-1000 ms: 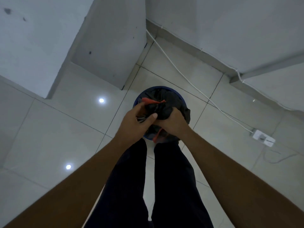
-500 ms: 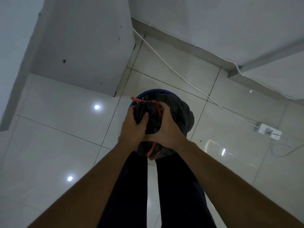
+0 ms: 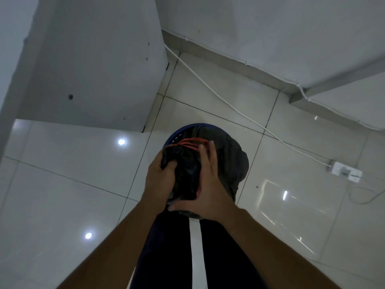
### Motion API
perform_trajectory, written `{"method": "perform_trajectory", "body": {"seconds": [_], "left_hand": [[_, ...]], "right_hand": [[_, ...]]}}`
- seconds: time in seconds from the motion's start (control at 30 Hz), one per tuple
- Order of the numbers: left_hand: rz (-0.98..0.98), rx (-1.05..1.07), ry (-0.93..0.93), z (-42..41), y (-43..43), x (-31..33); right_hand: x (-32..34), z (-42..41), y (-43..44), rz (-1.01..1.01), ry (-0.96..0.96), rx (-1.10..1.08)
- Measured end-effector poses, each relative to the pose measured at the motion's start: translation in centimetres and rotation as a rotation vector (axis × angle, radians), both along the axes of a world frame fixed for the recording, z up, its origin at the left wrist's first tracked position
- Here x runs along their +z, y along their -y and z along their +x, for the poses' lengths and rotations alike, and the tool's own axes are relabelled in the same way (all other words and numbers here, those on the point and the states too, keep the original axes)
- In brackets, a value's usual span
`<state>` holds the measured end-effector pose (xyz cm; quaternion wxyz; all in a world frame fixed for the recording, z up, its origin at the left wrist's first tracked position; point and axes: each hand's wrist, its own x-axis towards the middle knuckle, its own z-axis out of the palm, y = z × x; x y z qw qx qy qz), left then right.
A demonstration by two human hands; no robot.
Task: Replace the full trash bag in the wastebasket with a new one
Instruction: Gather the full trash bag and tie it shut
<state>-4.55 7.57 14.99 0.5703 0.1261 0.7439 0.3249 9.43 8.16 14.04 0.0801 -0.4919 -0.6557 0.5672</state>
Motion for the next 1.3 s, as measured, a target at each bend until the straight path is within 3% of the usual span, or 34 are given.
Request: {"method": "perform_trajectory", "body": {"seconds": [0.17,0.23,0.3,0.4,0.57,0.7,0.83,0.97,1.03,1.23,1.3], "left_hand": [[-0.153,0.029,0.319,-1.6,-1.2,0.7],[-0.112,-0.144,0.232,-2.2,-1.4,1.1],[0.010,-0.343,-0.050,-2.1,-1.0,0.9],[0.159,-0.383,-0.343,-1.4,-0.1,-0.1],[0.164,-0.435,-0.202,0.4,0.6,-1.6],[0.058,-0.204,-0.177,0.3,0.6,-2.2],[0.008,-0.070,-0.051,1.2,0.4,-1.8],[-0.035,-0.030,0.145,1.6,1.4,-2.3],[-0.058,-0.018,0.221,0.8,2.0,-3.0],[-0.097,0.151,-0.087,-1.0,4.5,-7.7],[-0.168,0.182,-0.107,-1.1,5.2,-9.7]], "right_hand": [[-2.5,-2.9,-2.5,-0.193,-0.031,-0.017],[-3.8,-2.5,-2.9,-0.096,-0.008,-0.042],[-4.7,-1.8,-3.1,0.027,0.040,-0.024],[-5.7,-0.9,-3.3,0.099,0.025,-0.033],[-5.2,0.2,-4.1,0.059,-0.022,0.043],[-3.6,1.3,-3.5,-0.227,-0.050,0.097],[-3.1,1.4,-0.9,-0.125,0.036,0.198],[-4.9,1.2,-0.1,-0.057,0.084,-0.058],[-6.2,1.4,-0.1,-0.060,0.121,-0.086],[-8.7,1.7,-0.6,0.105,0.234,-0.050],[-9.2,2.0,-1.0,0.169,0.219,-0.081]]}}
